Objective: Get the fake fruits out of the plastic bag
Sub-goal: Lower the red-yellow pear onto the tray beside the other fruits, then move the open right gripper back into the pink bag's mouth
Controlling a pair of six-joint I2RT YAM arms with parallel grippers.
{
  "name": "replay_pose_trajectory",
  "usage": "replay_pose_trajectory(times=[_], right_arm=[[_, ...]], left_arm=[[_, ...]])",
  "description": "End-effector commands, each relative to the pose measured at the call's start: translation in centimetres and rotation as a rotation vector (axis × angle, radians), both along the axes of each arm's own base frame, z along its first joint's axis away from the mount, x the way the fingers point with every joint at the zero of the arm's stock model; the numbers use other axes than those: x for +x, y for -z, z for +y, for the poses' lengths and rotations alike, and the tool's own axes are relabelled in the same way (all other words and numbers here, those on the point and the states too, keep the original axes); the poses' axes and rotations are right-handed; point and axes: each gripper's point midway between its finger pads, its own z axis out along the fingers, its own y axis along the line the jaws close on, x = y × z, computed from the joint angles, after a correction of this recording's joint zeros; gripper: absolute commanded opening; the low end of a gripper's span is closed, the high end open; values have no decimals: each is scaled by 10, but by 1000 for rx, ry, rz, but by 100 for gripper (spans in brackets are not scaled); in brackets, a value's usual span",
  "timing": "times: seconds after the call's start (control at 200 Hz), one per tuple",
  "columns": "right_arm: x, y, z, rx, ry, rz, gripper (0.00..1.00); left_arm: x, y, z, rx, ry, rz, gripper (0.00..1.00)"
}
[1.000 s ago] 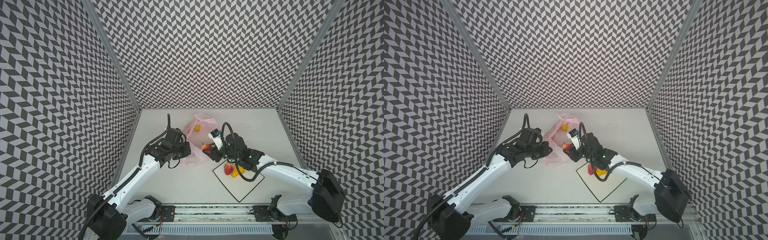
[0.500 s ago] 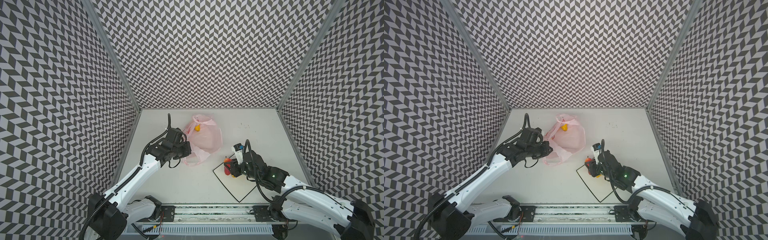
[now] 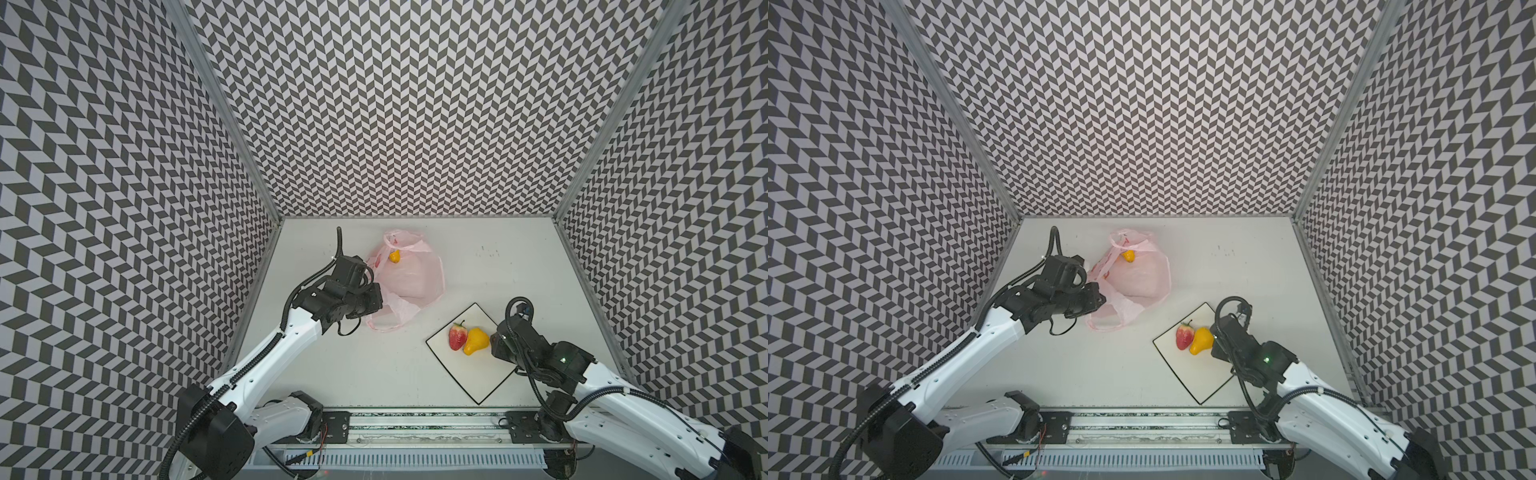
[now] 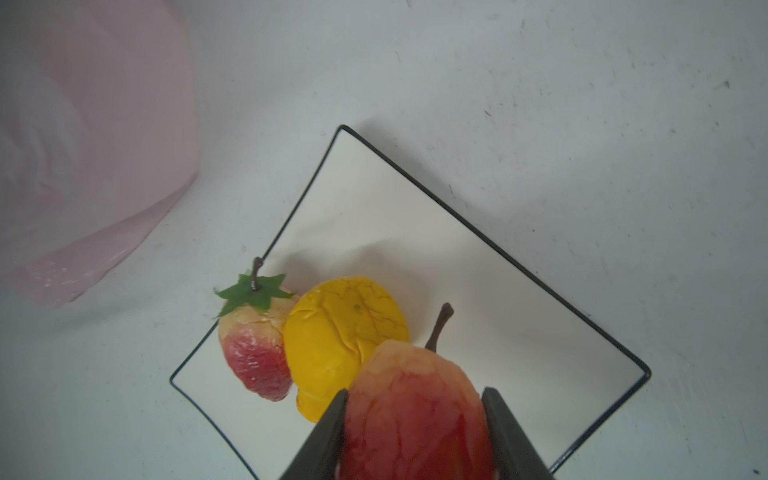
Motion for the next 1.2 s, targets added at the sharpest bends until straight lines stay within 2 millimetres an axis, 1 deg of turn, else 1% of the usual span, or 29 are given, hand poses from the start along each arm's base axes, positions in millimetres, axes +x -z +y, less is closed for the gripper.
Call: replay_pose_trajectory(times=[0.0, 0.055, 0.125, 0.195, 0.26, 0.366, 0.506, 0.586, 0.771, 0.826, 0.912, 0.972, 1.027, 1.107, 1.192], right_arm=[[-2, 12, -11, 19, 114, 19, 35], [1, 18, -11, 39, 122, 23, 35], [7, 18, -5, 72, 110, 9, 35], [12, 18, -8, 72, 134, -6, 35], [18, 19, -14, 73, 165, -19, 36], [27, 23, -10, 108, 149, -34, 41], [30, 30, -9, 107, 139, -19, 51], [29, 29, -11, 108, 144, -23, 59], [28, 15, -17, 121, 165, -65, 76], [28, 9, -18, 125, 163, -75, 79], [29, -9, -18, 141, 164, -106, 80], [34, -29, -17, 149, 151, -155, 80], [41, -57, -11, 158, 81, -239, 79], [49, -103, 2, 180, -32, -382, 73], [52, -150, 28, 226, -219, -533, 66]], left_arm=[[0, -3, -2, 6, 19, -15, 0], [-1, -2, -1, 9, 22, -13, 0], [-2, 0, -1, 12, 27, -7, 0], [-2, 2, -1, 17, 32, -1, 0], [-2, 1, -2, 16, 34, -2, 0], [-1, -3, -4, 5, 34, -9, 0], [0, -7, -3, -1, 30, -22, 0], [-1, -7, -3, 2, 32, -19, 0], [-3, -7, -2, 3, 31, -17, 0], [-3, -6, -2, 1, 33, -17, 0], [-3, -6, -2, -3, 33, -17, 0], [-3, -6, -3, -6, 31, -20, 0], [-3, -7, -3, -9, 31, -22, 0], [-3, -8, -3, -14, 26, -28, 0], [-3, -8, -3, -21, 22, -31, 0]])
